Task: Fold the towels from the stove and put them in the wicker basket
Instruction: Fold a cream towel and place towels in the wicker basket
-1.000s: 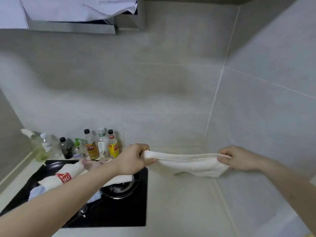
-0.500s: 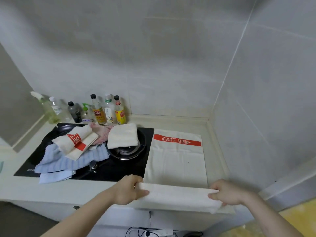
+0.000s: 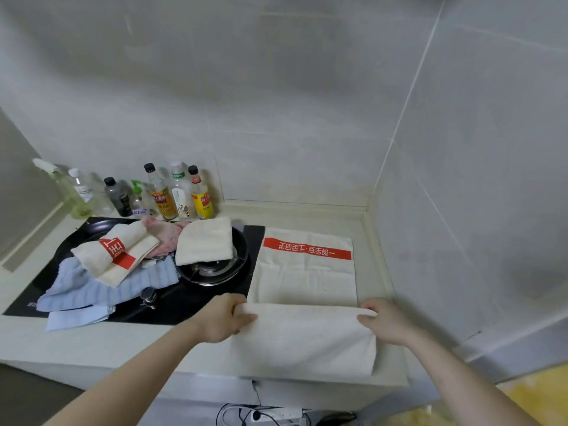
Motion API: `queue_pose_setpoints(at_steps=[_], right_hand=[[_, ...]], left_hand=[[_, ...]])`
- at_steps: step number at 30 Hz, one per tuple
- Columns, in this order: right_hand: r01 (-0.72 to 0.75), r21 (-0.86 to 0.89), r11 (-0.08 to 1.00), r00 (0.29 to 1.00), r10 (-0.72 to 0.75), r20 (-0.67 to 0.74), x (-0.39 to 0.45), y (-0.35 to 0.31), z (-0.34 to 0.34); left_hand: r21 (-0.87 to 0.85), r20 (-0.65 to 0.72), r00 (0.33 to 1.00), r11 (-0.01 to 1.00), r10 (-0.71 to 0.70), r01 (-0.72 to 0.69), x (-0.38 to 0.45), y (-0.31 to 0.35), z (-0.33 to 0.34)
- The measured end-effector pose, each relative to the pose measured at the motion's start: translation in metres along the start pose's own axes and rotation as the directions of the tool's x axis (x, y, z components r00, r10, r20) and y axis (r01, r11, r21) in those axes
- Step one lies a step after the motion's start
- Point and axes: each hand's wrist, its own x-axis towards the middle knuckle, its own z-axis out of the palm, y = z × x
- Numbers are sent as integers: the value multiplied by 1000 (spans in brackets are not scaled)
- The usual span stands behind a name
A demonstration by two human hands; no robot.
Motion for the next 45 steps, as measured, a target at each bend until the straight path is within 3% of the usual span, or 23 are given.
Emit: queue_pose_setpoints(at_steps=[5, 12, 21, 45], right_hand=[[38, 85, 996, 980, -20, -197, 45, -15, -20], [49, 193, 980, 937, 22, -348, 106, -22, -31], [-69, 215, 974, 908, 151, -390, 203, -1, -36], [-92, 151, 984, 834, 159, -528, 330, 16, -36]], left_hand=[[-41, -241, 968, 996, 71, -83, 54, 15, -17], [21, -344, 933, 994, 108, -108, 126, 34, -36], [130, -341, 938, 991, 62, -18, 226, 37, -58], [-15, -408, 907, 994, -106, 109, 376, -18, -19]])
